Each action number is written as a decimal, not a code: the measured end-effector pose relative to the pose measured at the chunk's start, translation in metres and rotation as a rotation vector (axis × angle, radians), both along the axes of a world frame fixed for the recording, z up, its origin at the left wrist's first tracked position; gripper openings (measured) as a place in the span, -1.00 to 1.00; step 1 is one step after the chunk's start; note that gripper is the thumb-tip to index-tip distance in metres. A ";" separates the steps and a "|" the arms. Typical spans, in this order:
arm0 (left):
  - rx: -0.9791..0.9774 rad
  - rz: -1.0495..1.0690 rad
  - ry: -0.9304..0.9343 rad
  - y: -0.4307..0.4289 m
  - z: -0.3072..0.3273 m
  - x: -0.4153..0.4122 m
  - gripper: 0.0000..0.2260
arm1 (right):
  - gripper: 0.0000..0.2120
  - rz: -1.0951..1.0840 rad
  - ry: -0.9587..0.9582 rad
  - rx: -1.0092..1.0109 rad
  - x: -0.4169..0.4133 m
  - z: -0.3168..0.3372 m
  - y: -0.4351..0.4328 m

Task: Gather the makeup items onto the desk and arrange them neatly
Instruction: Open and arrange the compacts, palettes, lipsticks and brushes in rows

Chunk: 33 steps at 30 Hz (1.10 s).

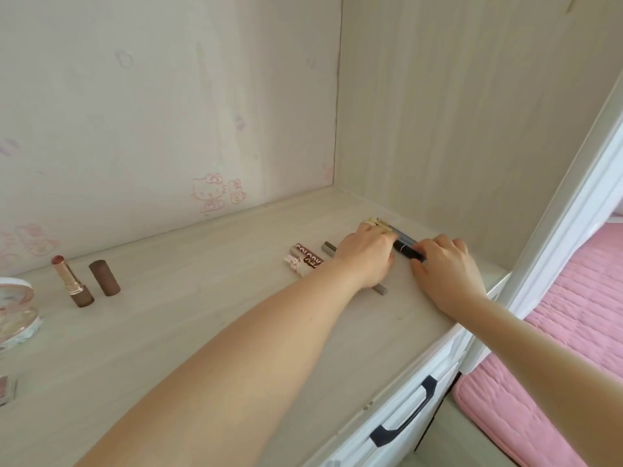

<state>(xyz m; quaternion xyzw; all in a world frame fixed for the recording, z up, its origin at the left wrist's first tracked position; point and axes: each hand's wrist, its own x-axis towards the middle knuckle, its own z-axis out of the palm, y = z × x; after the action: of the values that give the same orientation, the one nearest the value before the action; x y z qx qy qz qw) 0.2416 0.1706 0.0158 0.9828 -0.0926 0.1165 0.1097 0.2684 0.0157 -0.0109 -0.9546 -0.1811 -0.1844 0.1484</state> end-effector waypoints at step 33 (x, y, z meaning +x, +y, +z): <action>-0.016 0.003 0.013 0.074 0.051 -0.186 -0.82 | -0.81 0.490 -0.073 0.186 -0.143 0.038 0.061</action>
<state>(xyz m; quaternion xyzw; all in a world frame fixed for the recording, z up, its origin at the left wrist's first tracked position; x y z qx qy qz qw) 0.0557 0.2444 0.0671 0.9828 -0.0895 0.1109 0.1178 0.1249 0.0771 0.0268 -0.8571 -0.3945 -0.1930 0.2692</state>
